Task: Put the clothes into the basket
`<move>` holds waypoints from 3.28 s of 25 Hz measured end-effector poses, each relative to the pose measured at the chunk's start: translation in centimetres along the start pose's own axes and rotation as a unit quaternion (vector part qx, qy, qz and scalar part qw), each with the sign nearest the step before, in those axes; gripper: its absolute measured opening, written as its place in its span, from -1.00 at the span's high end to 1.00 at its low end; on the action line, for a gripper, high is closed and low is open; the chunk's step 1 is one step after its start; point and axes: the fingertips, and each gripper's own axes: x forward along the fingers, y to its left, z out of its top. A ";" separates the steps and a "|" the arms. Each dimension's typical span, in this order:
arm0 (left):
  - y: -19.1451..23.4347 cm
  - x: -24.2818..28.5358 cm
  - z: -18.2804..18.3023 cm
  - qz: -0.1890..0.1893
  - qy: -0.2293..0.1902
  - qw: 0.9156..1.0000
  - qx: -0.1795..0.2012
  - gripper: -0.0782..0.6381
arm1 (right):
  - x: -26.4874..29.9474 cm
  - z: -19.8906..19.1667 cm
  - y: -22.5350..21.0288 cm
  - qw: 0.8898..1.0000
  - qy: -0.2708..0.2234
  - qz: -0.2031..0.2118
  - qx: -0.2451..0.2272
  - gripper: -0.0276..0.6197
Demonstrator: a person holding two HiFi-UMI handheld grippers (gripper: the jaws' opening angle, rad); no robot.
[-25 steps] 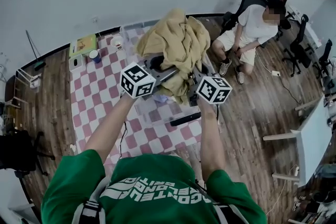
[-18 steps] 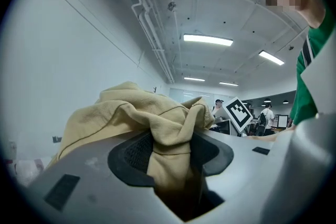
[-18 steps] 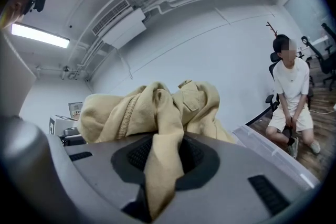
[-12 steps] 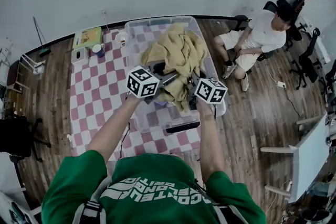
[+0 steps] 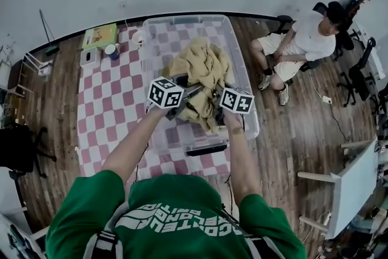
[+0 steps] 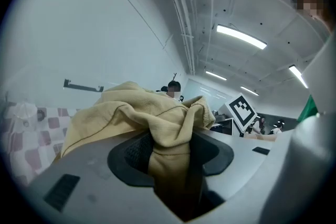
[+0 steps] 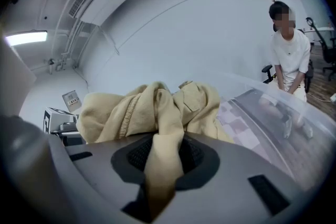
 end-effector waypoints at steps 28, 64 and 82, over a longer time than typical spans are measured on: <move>7.3 3.2 -13.5 0.081 0.173 0.980 -0.064 0.26 | 6.8 -12.7 -7.6 0.967 0.240 -0.056 -0.065 0.67; 3.4 -1.3 -3.5 0.160 0.084 0.978 0.102 0.11 | -2.1 0.7 -2.3 0.981 0.079 -0.121 -0.131 0.29; -2.5 -11.2 3.4 0.085 -0.047 0.987 0.131 0.73 | -6.4 1.7 10.2 0.984 -0.038 -0.094 -0.146 0.89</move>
